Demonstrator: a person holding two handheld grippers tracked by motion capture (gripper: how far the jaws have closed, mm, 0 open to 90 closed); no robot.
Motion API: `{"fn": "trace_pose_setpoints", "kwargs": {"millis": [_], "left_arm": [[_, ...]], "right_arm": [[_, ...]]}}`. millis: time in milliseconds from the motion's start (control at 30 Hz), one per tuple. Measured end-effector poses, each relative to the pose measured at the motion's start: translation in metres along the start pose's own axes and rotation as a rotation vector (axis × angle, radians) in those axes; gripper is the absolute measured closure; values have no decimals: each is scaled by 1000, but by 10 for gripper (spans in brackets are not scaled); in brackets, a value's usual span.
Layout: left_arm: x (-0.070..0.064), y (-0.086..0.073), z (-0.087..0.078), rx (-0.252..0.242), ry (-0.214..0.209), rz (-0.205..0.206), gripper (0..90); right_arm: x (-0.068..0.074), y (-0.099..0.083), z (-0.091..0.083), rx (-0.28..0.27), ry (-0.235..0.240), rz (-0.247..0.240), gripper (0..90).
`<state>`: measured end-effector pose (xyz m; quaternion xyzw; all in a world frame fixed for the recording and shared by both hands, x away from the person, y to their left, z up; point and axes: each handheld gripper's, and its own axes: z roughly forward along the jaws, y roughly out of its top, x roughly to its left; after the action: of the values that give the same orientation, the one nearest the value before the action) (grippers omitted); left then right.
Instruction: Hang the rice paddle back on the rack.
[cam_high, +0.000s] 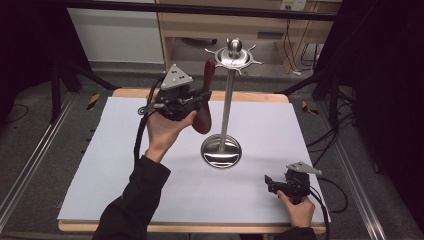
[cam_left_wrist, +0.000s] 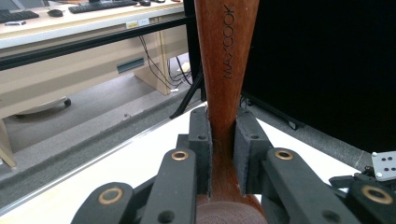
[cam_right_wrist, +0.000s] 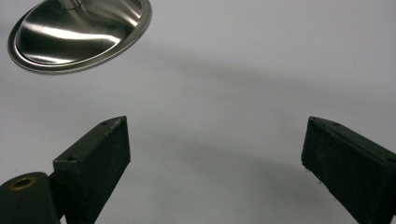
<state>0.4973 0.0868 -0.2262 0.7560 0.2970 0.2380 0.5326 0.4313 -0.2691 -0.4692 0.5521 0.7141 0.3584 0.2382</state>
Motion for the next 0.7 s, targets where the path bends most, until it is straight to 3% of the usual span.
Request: {"fn": "trace_pose_setpoints", "kwargs": {"millis": [567,700], "left_arm": [[-2,4,16,-7,-8,-11,783],[-3,4,18,-9,-8,-11,783]], "right_arm": [[-1,0,-2,-3,10,4,85],[0,-1,-2,-2,12,23,84]]}}
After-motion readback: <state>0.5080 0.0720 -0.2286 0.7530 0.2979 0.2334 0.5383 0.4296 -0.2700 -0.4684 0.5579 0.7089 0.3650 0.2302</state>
